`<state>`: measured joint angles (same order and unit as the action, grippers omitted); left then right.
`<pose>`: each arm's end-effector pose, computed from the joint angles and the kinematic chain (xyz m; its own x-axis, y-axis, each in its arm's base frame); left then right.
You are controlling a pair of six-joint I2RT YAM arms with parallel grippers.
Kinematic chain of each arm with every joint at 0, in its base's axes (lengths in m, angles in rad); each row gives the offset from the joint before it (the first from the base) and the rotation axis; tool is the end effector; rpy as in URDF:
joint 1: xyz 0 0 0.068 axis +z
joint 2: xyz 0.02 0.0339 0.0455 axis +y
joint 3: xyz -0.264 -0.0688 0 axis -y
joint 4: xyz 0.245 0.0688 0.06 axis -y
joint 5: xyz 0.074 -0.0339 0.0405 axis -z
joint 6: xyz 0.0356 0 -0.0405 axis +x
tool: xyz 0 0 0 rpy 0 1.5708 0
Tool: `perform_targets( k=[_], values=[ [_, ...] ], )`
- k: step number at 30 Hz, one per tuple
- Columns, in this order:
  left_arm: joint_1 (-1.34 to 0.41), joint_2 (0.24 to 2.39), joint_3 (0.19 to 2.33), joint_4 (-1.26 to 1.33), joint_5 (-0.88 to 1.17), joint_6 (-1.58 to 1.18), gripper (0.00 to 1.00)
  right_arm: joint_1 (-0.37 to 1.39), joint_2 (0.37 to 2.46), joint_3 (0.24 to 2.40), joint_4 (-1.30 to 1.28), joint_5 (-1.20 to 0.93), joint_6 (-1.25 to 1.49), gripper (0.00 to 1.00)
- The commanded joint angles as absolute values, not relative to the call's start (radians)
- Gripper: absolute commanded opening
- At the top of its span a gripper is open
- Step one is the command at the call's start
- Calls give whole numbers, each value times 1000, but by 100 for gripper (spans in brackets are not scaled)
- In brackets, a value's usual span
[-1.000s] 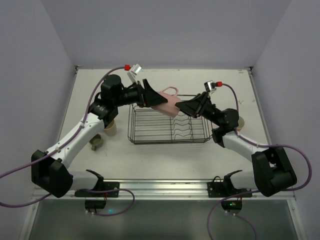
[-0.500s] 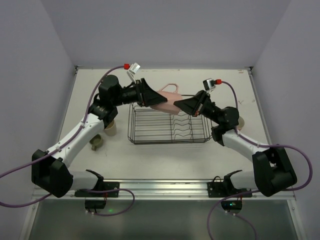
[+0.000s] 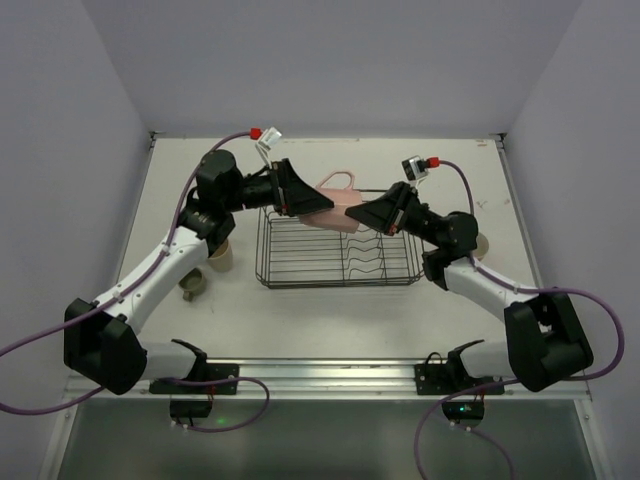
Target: Unload the cups from the dish rack
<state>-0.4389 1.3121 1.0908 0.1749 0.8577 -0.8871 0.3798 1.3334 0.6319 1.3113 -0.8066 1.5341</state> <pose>0.2618 -0.1526 0.3690 -0.7722 -0.1977 -0.6038 0.5751 0.1865 -0.7966 0.2363 0.1220 0.3143 -0.7861 0.4307 -0.4433 -0.5611 -0.1967 0.8040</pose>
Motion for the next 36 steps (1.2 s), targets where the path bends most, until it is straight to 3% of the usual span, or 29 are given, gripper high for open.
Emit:
perform_targets(
  k=[1,8,11,12,15,18,24,28,36],
  values=[
    [-442,1261,1134,268,914,-893,100,384,1301,621,1638,-839,1490,0],
    [-440,1155,1233,-11,760,-674,100,377,1260,638,1528,-853,1430,0],
    [-442,1103,1276,-211,531,-570,100,373,1201,657,1363,-858,1328,0],
    [-442,1092,1281,-248,402,-549,100,370,1180,663,1226,-851,1290,0],
    [-440,1080,1275,-348,259,-492,100,365,1093,702,917,-805,1113,0],
    [-442,1078,1226,-368,247,-483,100,365,1008,779,527,-664,883,0],
    [-442,1078,1117,-316,284,-514,100,350,957,946,24,-277,589,0],
    [-443,1083,1059,-276,319,-534,100,290,976,1031,-129,-28,512,0],
    [-463,1137,1022,-258,353,-523,100,124,1083,1115,-232,136,420,0]
  ],
)
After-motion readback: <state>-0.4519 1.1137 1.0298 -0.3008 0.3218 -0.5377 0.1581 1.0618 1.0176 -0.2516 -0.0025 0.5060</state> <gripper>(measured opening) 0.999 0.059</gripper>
